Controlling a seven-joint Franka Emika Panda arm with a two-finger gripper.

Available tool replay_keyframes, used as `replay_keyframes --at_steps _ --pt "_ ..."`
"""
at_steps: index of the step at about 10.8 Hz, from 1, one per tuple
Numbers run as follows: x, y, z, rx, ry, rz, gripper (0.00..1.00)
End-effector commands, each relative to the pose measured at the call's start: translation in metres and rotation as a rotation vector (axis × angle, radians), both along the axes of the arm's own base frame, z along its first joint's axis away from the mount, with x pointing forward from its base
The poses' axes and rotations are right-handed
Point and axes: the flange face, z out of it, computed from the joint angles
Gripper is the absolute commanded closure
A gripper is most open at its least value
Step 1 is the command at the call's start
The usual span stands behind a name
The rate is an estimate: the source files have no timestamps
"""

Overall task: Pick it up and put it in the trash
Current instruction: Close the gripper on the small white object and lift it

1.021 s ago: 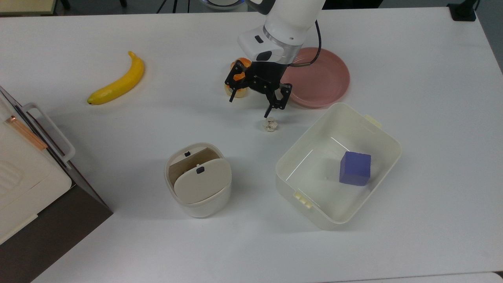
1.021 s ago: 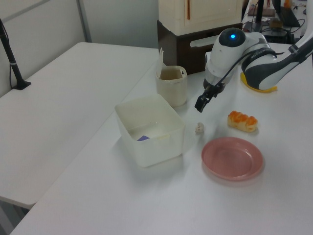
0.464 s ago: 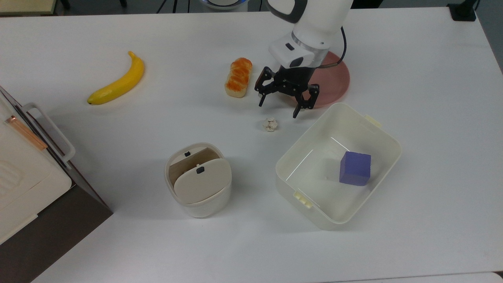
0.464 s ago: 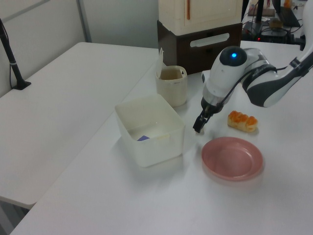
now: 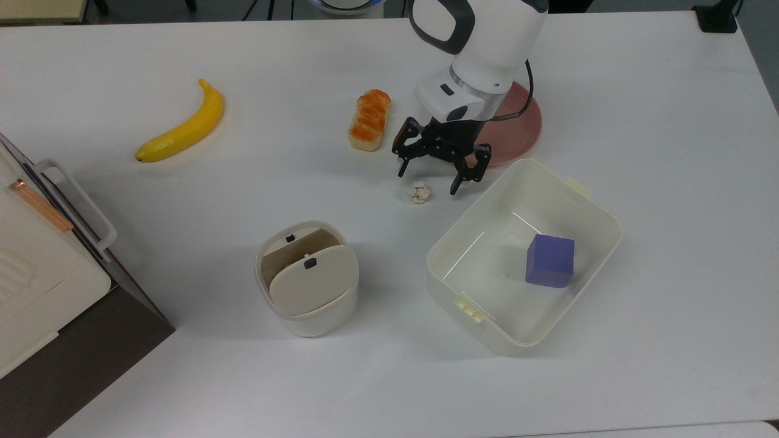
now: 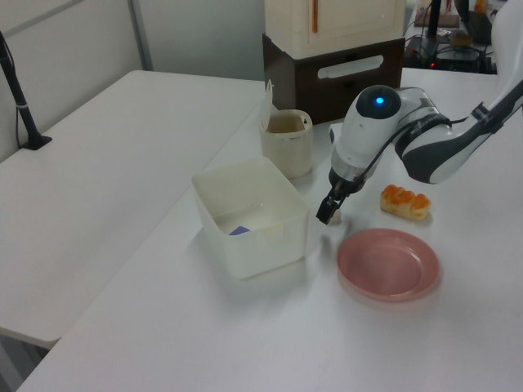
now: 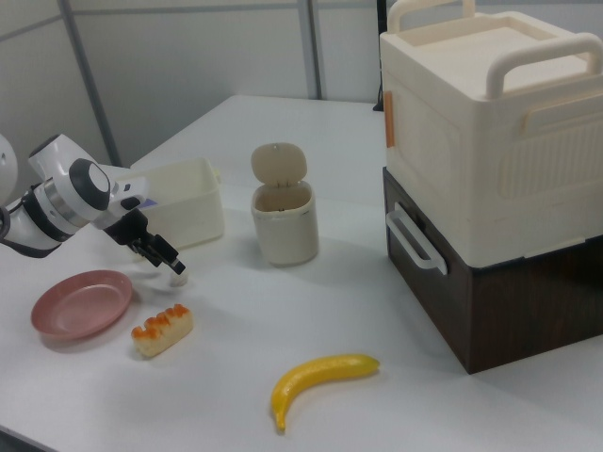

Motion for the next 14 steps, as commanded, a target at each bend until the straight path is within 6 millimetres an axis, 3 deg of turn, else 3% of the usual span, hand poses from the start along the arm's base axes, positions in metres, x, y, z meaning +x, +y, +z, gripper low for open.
replay_keyframes --at_steps 1,3,4,5,6,12,14 --pt "0.002 0.0 -0.013 -0.026 0.009 -0.002 0.0" --pt "0.005 -0.004 -0.015 -0.029 0.009 -0.008 0.0" --pt "0.011 -0.007 -0.01 -0.024 -0.001 -0.018 0.3" --pt "0.013 -0.01 -0.012 -0.026 0.001 -0.026 0.79" --pt "0.019 -0.011 -0.007 -0.024 -0.008 -0.027 1.0" --pt "0.023 -0.019 -0.004 -0.069 0.012 0.037 1.0" --pt "0.061 -0.063 0.049 -0.021 -0.067 -0.043 1.0"
